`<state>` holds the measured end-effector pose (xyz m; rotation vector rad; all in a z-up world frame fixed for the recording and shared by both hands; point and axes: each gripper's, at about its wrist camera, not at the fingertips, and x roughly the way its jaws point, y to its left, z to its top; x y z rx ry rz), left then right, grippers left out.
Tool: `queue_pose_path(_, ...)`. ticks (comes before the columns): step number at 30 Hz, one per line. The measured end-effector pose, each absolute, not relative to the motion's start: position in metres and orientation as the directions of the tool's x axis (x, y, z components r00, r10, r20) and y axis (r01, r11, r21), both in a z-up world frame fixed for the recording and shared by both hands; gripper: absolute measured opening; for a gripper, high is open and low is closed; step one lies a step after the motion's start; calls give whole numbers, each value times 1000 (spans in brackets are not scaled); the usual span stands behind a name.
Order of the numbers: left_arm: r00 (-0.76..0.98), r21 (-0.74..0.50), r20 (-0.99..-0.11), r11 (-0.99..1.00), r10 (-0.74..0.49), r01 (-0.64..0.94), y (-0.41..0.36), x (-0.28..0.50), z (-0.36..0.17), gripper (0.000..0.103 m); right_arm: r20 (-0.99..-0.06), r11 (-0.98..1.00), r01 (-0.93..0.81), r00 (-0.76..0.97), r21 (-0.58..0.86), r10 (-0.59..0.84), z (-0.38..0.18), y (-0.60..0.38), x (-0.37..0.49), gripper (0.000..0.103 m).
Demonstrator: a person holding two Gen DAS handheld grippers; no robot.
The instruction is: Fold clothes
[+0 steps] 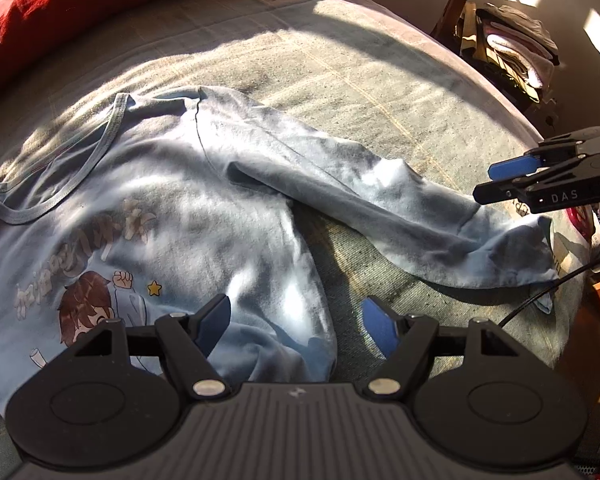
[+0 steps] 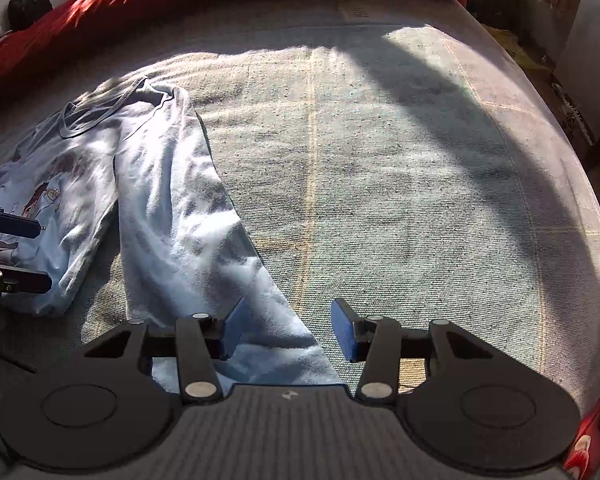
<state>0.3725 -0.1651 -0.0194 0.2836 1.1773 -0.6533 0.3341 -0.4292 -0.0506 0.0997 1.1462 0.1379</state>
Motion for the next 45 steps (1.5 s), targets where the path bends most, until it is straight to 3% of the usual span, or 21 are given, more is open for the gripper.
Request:
queue_pose_path(8, 231, -122, -920, 794, -315, 596, -167, 378, -22, 73, -922, 973, -144, 320, 179, 217, -76, -419, 359, 28)
queue_pose_path(10, 230, -123, -921, 796, -314, 593, -169, 380, -23, 73, -923, 974, -154, 323, 165, 208, -74, -415, 356, 2)
queue_pose_path(24, 231, -126, -919, 792, -321, 597, -172, 388, -22, 73, -903, 998, -65, 427, 12, 39, -44, -444, 376, 2)
queue_pose_path(30, 244, -123, -914, 795, -324, 595, -168, 391, -17, 73, -905, 996, -74, 418, 48, 75, -38, -441, 387, 12)
queue_pose_path(35, 281, -108, -908, 822, -311, 559, -156, 400, -12, 74, -884, 992, -70, 449, 108, 128, -32, -440, 407, 13)
queue_pose_path(38, 303, -99, -907, 846, -294, 524, -147, 409, -10, 74, -874, 980, -127, 445, 152, 193, -39, -424, 430, 15)
queue_pose_path(41, 312, -95, -908, 862, -280, 497, -140, 416, -10, 74, -862, 963, -184, 437, 195, 258, -46, -407, 454, 25)
queue_pose_path(45, 314, -92, -911, 874, -267, 477, -133, 420, -13, 74, -880, 951, -215, 376, 222, 291, -69, -390, 475, 26)
